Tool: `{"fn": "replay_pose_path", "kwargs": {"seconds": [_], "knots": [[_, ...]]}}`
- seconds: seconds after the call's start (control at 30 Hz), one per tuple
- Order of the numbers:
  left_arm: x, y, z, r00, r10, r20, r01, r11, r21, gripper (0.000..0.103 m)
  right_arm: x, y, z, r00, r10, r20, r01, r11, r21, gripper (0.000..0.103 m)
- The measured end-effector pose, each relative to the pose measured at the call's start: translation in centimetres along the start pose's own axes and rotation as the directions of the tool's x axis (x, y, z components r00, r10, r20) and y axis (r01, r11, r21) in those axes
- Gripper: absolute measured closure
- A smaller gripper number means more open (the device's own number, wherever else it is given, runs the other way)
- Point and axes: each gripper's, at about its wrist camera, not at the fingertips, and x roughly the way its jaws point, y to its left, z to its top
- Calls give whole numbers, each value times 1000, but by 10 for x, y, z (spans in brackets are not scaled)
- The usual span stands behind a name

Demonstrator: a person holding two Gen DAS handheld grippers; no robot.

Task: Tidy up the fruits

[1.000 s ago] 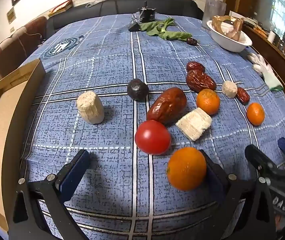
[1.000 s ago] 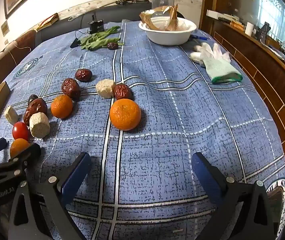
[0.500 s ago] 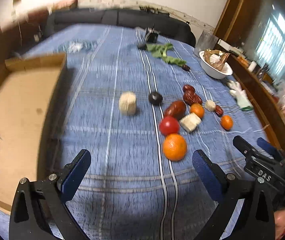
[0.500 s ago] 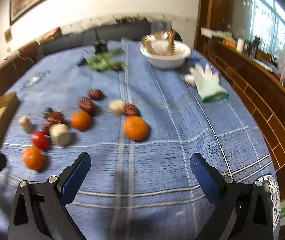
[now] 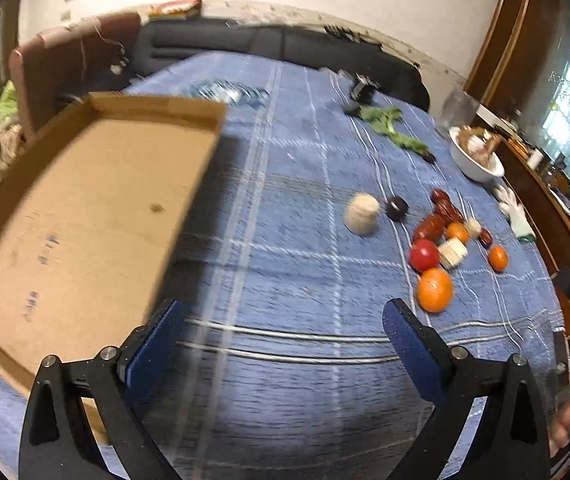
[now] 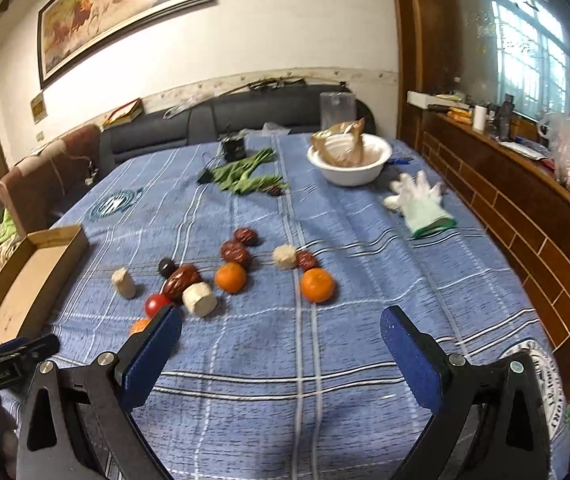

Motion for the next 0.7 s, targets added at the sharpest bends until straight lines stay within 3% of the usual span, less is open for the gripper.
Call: {"fn": "replay_pose_path", "kwargs": {"seconds": [0.13,0.2,0.27,0.37,0.47,0.53,0.6,0.67,0.7], "knots": [[-34,-8,9,987,71,142,-79,996,52,3,-10,-14,3,999,-21,39,20,999,25,2],[-48,-18,11,977,63,202,-80,994,79,3,-13,-22,4,998,-31,52,30,999,24,1],[-55,-29,14,975,7,224,-35,992,120,3,-12,-31,4,998,-45,52,44,999,16,1],[-47,-44,22,983,-80,167,52,985,166,3,-4,-47,5,998,-53,23,53,998,23,1],[-32,-55,25,990,-93,105,72,980,186,3,3,-61,5,1000,-9,-8,10,998,63,5],[-25,-59,24,990,-114,83,97,978,186,3,10,-67,5,999,29,-38,-25,996,89,29],[-20,-63,19,990,-126,67,112,975,190,4,22,-72,6,994,73,-86,-62,990,125,43],[-15,-68,13,989,-141,50,128,971,202,14,36,-76,7,988,108,-109,-89,982,165,44],[-10,-70,11,988,-148,34,138,968,208,24,41,-76,8,988,109,-111,-89,981,172,44]]}}
